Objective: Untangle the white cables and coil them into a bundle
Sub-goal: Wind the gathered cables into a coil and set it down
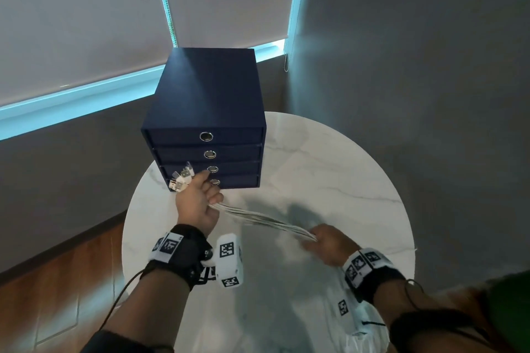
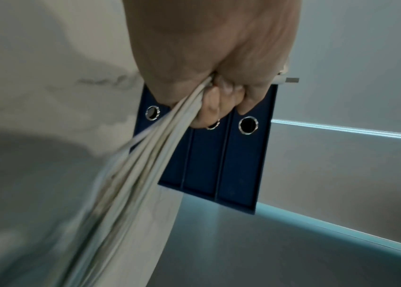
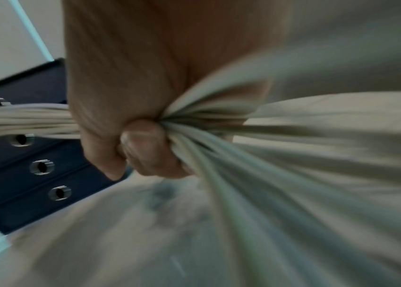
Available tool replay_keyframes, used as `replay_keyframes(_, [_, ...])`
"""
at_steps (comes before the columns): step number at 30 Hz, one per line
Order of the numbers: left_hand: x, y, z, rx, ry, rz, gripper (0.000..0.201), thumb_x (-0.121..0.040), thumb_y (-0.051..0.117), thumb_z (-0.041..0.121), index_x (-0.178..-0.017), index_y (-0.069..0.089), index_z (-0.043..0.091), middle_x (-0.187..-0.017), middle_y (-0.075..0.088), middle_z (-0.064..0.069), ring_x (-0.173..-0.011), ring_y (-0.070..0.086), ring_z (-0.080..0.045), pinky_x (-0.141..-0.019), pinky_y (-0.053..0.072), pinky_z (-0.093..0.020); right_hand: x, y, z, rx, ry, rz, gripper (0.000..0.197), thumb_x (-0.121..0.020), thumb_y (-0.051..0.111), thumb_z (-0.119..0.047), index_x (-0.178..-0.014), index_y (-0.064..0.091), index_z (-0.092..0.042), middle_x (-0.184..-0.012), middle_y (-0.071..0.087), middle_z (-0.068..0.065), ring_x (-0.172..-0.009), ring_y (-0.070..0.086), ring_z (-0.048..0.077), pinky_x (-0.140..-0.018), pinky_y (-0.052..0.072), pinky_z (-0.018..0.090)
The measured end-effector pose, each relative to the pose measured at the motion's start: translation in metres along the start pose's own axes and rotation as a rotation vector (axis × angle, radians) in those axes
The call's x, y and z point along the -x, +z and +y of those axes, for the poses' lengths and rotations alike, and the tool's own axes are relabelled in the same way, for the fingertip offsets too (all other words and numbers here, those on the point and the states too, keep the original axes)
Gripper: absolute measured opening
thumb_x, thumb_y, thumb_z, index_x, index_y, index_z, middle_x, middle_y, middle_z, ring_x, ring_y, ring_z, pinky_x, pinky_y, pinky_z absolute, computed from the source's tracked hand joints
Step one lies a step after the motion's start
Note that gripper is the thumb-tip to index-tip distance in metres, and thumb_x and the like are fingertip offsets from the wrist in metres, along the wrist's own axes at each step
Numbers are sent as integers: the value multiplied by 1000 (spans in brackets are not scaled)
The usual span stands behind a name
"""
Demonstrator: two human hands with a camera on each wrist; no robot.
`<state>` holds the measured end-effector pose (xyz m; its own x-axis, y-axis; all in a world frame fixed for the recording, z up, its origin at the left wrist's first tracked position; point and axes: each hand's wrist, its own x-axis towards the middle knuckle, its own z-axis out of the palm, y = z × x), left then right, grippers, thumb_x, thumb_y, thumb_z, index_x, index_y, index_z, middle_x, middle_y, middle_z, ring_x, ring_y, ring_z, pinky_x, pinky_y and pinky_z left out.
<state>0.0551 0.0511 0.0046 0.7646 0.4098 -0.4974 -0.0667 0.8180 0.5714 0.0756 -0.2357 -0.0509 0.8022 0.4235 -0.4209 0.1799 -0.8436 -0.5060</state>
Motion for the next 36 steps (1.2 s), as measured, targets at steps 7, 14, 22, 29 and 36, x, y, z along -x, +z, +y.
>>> replay_keyframes(7, [-14,-2,31,46,64,-35,39,-99,48,7,-65,36,22,-46,18,9,-37,18,-6,-35,15,-18,55,-47,95,-36,279,50,19,-92,65,-25,-75,62,-17,-42,50,-7,-34,48,-4,-39,36,11])
replay_keyframes(14, [-14,-11,14,-4,-9,-37,42,-100,49,8,-65,33,23,-45,19,9,-35,17,-5,-32,15,-18,48,-115,131,59,383,429,17,-92,62,-26,-89,71,-12,-82,71,13,-86,68,34,-75,48,38])
replay_keyframes(22, [-7,-20,10,-115,48,6,41,-98,52,7,-65,38,24,-47,22,10,-37,19,-5,-34,15,-18,17,-100,85,221,443,303,10,-82,70,-27,-86,64,-22,-105,70,14,-106,64,34,-84,47,31])
replay_keyframes(29, [8,-4,-5,-193,146,112,34,-97,59,7,-69,46,20,-46,33,9,-39,25,-8,-37,19,-21,-21,-44,-40,80,-34,-35,107,-57,84,-62,-147,36,-27,-147,38,-4,-136,39,16,-114,34,34])
replay_keyframes(36, [20,12,-22,-208,148,214,24,-90,66,3,-75,52,15,-53,40,1,-38,35,-10,-37,29,-22,-34,25,-145,165,-343,70,30,-93,54,-42,-104,63,-15,-100,70,13,-90,66,33,-76,53,37])
